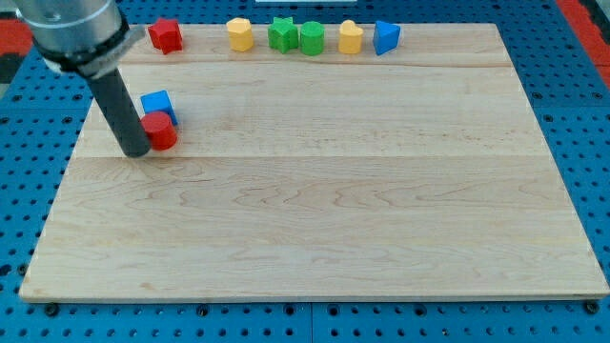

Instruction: Separate the red circle from the blue cube

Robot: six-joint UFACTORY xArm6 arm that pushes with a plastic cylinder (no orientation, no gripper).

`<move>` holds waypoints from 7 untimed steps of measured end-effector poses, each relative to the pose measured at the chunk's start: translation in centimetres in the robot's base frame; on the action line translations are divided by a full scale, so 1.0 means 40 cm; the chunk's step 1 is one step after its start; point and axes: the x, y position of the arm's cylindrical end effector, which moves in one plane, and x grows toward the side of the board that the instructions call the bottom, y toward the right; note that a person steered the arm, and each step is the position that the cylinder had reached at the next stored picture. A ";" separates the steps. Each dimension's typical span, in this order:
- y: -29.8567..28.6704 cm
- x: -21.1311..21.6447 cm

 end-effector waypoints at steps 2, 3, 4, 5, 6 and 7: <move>-0.005 -0.089; 0.011 -0.162; 0.012 -0.252; 0.012 -0.185; 0.113 -0.180; 0.172 -0.229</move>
